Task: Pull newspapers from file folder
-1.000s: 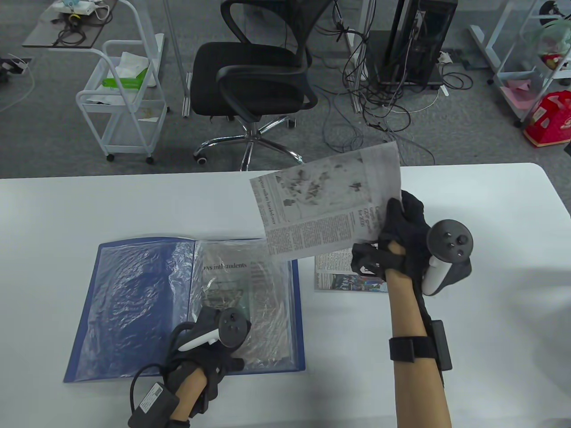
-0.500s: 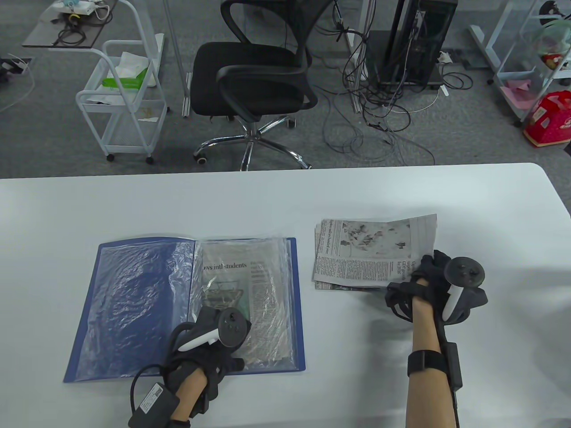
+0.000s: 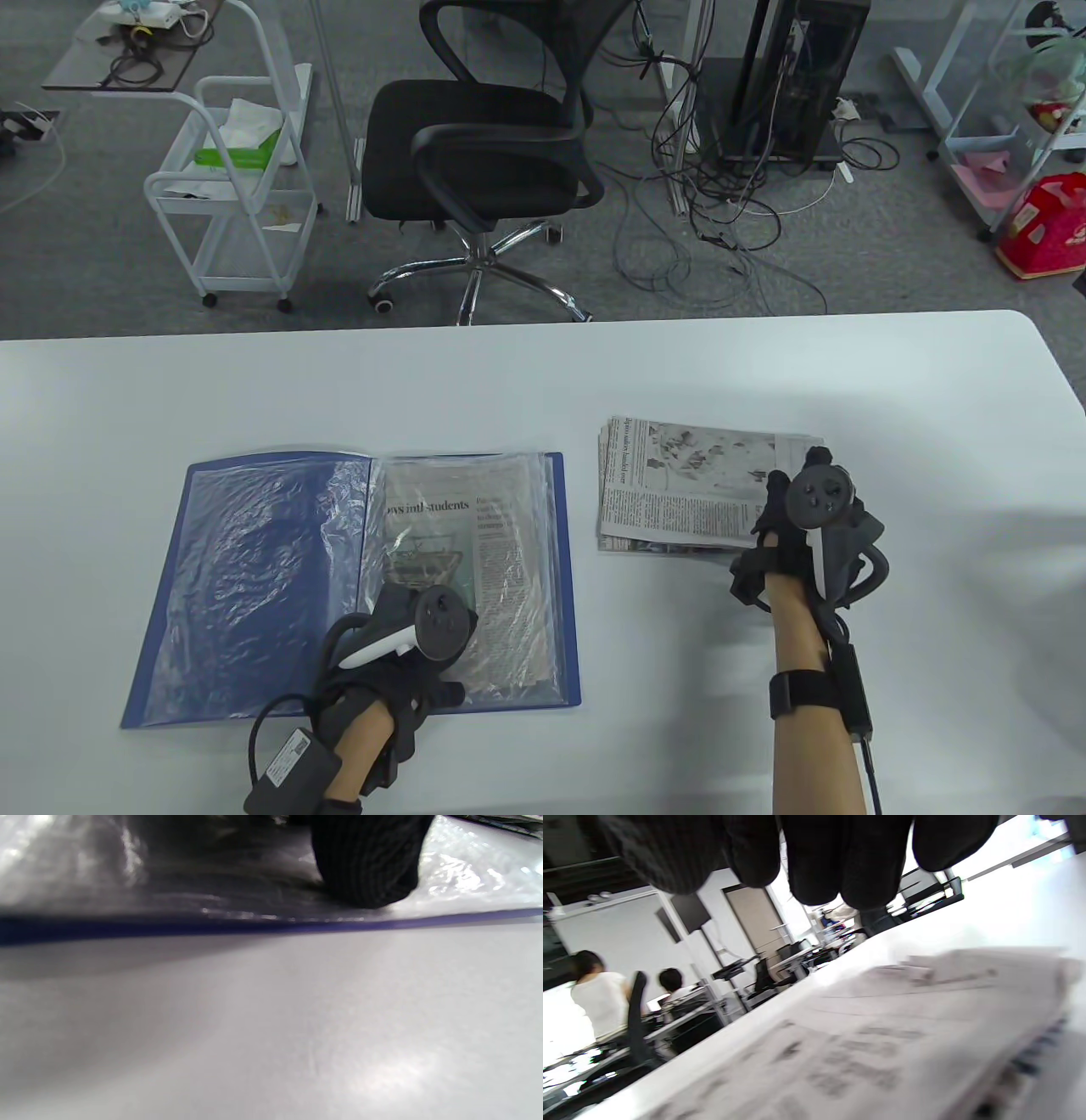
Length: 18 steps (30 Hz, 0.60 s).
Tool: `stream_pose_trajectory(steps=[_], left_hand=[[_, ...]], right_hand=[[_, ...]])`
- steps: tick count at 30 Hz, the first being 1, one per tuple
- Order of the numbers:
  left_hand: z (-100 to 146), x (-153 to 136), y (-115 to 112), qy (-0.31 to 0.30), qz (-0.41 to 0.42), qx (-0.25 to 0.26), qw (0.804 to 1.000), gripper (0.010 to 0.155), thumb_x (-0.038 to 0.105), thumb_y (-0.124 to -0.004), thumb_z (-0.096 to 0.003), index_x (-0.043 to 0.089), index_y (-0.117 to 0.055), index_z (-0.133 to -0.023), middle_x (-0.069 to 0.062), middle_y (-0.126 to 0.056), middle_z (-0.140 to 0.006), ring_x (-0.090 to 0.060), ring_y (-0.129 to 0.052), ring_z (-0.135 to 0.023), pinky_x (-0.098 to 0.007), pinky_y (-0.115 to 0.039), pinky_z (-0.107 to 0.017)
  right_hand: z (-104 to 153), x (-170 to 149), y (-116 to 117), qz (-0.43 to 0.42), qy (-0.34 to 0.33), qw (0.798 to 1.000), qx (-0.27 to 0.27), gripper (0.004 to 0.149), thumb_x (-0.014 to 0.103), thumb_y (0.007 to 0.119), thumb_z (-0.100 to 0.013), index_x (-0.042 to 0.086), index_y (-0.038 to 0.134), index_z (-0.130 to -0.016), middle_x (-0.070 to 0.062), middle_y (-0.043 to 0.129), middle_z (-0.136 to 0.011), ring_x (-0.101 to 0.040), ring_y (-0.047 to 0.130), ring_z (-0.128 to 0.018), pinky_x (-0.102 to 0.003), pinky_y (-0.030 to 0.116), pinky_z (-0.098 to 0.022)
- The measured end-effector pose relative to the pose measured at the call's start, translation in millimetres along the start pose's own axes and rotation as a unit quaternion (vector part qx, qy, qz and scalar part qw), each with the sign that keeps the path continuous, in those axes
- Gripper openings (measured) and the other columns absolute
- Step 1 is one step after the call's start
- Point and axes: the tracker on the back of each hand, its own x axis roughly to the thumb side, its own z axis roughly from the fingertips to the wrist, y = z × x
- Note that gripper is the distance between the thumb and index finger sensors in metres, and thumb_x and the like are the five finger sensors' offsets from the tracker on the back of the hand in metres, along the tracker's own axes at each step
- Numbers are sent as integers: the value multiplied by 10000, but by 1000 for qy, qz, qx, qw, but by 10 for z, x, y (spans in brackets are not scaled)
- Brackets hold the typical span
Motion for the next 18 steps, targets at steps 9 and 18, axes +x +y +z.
stream_pose_trajectory(steps=[9,18], left_hand=[[-3,4,1,1,2,-2,1000,793,426,-797,-443,290,-345,-1081,-44,-168,-1137,-484,-216,-1030,-647,-344,-700],[-5,7,-1,0,4,0,1000,795,422,-799,-442,287,-347,-1083,-46,-172,-1137,-486,-217,-1030,-649,-343,-701]], right_hand=[[625,506,-180,-14,-170,984,52,562,523,717,-407,382,678,-950,-21,728,-1063,-372,764,-981,-638,596,-681],[1013,628,27,75,-270,959,51,578,512,716,-408,362,659,-964,-55,684,-1080,-424,702,-993,-669,550,-674]])
